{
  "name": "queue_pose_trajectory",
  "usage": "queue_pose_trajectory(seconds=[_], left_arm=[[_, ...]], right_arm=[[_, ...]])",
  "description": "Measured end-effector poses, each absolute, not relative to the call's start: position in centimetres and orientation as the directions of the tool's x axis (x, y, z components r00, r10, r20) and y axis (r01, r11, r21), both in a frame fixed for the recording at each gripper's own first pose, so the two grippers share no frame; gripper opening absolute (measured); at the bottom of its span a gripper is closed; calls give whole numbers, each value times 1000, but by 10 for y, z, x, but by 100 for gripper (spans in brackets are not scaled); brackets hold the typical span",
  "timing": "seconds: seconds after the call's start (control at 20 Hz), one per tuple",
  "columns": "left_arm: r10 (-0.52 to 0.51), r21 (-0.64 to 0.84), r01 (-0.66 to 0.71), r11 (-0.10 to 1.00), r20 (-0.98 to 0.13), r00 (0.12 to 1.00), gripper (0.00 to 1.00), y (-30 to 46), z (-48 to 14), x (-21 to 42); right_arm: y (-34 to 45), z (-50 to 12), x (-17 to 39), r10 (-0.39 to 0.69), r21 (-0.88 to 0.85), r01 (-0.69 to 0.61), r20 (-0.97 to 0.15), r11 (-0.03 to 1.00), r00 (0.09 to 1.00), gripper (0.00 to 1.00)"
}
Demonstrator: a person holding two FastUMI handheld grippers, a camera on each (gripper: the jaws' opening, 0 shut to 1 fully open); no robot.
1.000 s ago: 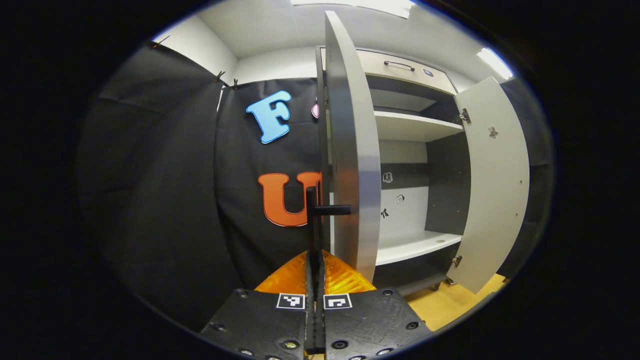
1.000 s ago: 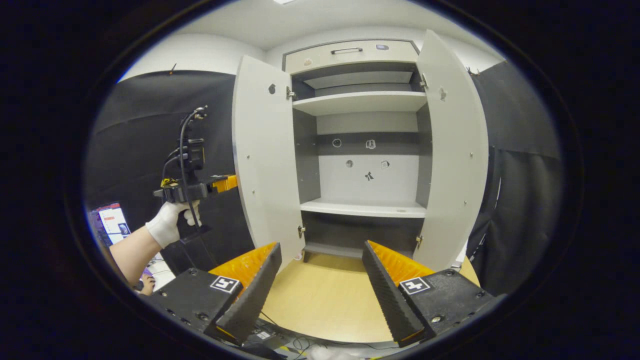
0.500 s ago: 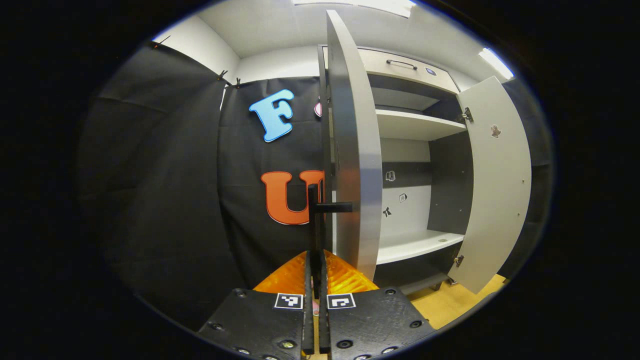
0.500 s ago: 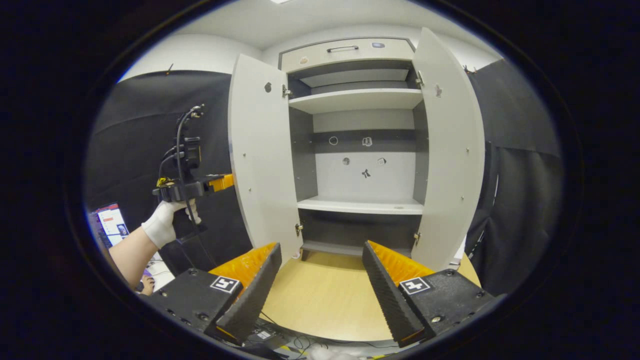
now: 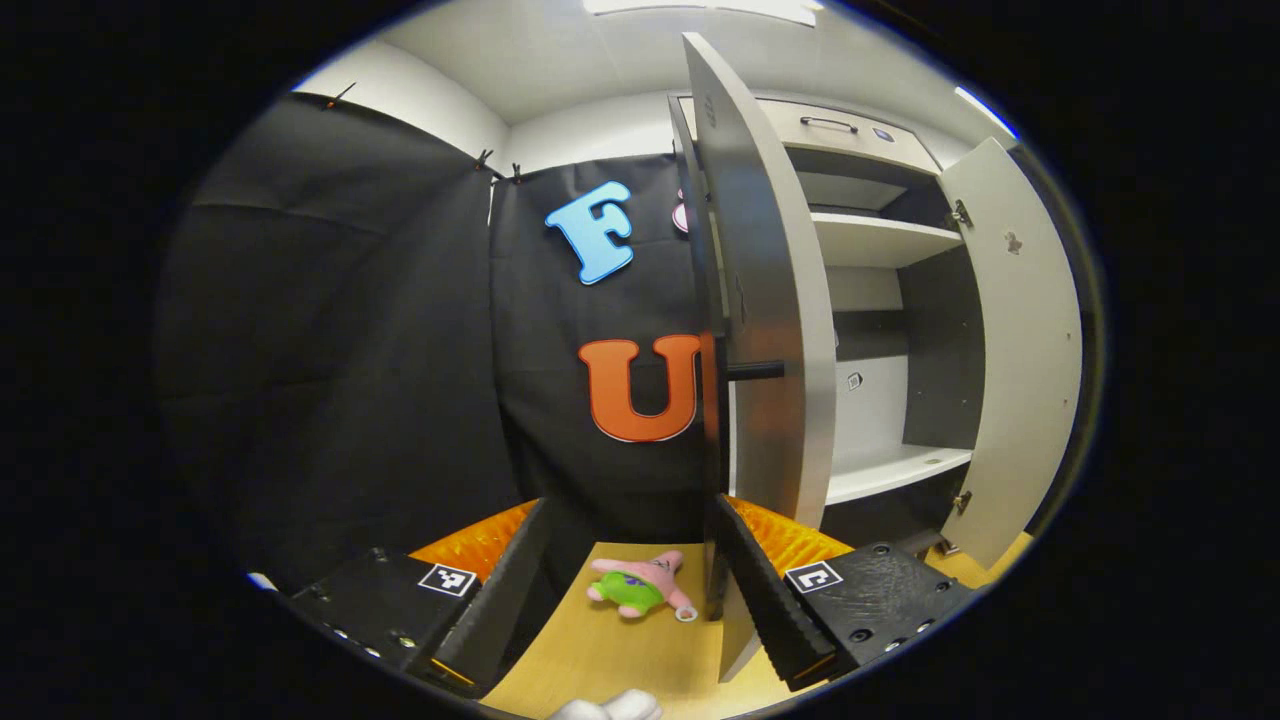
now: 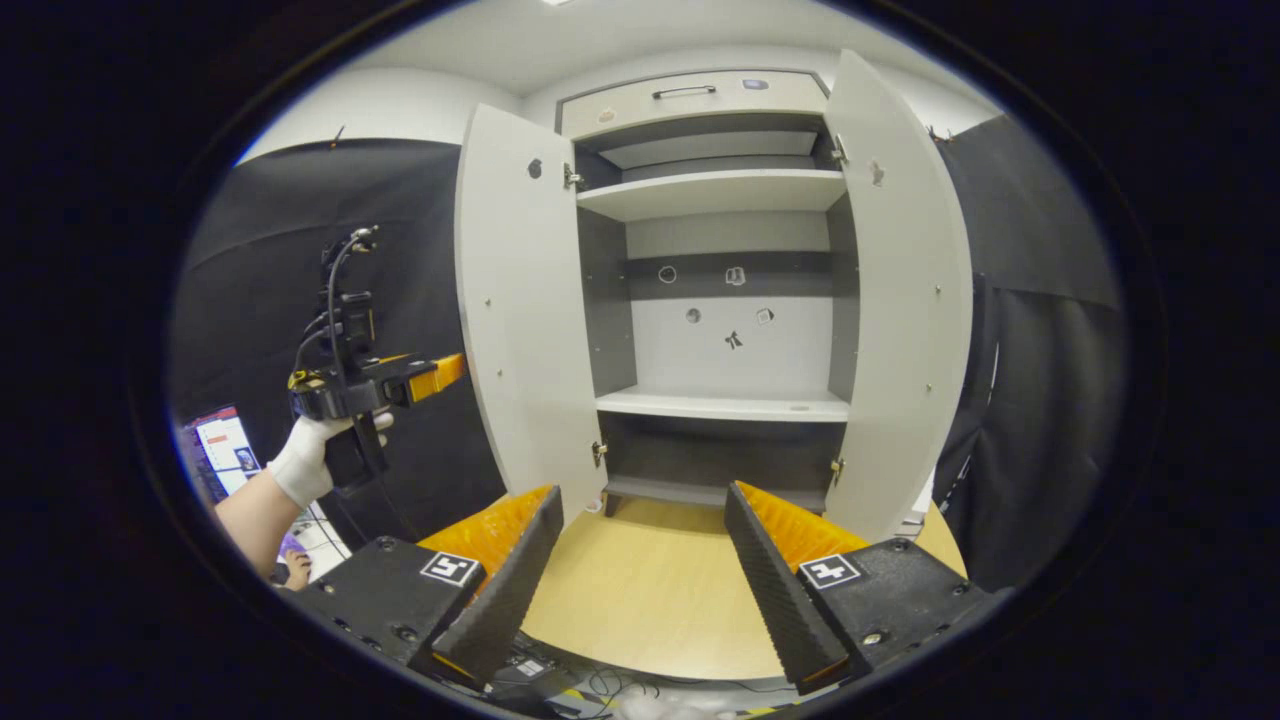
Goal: Open the right door of the double-door shoe cabinet with the right hand, and open the left door with the left hand.
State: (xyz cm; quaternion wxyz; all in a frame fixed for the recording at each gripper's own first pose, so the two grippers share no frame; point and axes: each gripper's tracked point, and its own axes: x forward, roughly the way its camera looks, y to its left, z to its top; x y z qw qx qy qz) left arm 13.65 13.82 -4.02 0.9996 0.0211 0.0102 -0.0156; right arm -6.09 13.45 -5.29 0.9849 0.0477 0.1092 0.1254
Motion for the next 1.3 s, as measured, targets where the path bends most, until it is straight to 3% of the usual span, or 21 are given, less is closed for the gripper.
queue_pose_trajectory(seconds=[0.25, 0.3, 0.5, 0.75, 1.3], left_arm=[[-28, 12, 28, 1000, -18, 999, 96, 136, -36, 108], [-34, 6, 34, 999, -17, 999, 100, 133, -32, 101], [-30, 50, 29, 998, 14, 999, 96, 122, -5, 69], [-98, 77, 93, 993, 64, 993, 96, 76, 32, 35], [-170, 21, 170, 985, 17, 985, 96, 8, 10, 2]], right_arm=[[131, -51, -57, 246, 112, -227, -200, 967, 948, 100], [128, -49, -55, 239, 113, -220, -195, 969, 951, 100], [118, -41, -50, 213, 108, -196, -179, 975, 961, 100], [93, -26, -44, 139, 94, -126, -142, 988, 980, 100], [32, -6, -46, -31, 78, 38, -89, 996, 996, 100]])
